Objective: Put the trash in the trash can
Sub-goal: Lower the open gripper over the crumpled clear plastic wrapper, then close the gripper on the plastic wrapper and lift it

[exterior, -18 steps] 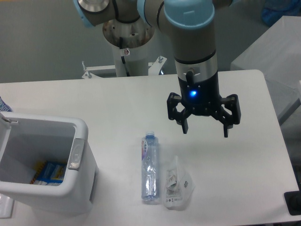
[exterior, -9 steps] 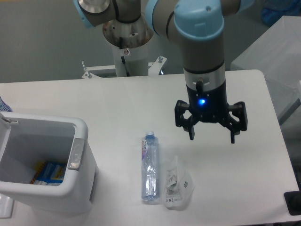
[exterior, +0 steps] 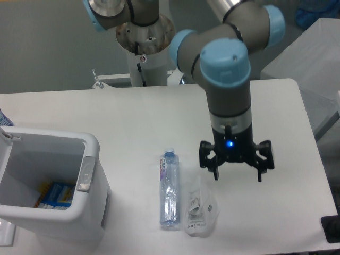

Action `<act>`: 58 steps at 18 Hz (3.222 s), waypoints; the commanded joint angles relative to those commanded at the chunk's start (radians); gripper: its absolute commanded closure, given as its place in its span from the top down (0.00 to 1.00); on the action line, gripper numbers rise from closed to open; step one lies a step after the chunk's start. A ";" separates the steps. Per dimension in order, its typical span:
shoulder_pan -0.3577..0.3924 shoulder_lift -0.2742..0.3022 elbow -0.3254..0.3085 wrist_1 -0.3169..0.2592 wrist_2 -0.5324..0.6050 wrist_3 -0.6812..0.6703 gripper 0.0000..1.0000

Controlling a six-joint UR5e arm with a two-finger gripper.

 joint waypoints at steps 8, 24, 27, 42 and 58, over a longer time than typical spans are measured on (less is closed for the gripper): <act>-0.002 -0.071 -0.060 0.029 -0.002 -0.029 1.00; -0.026 -0.138 -0.114 0.051 -0.009 -0.037 0.87; -0.028 -0.143 -0.121 0.051 -0.005 -0.034 0.62; -0.026 -0.135 -0.106 0.049 -0.012 -0.037 0.00; -0.021 0.075 0.101 0.051 -0.458 -0.478 0.00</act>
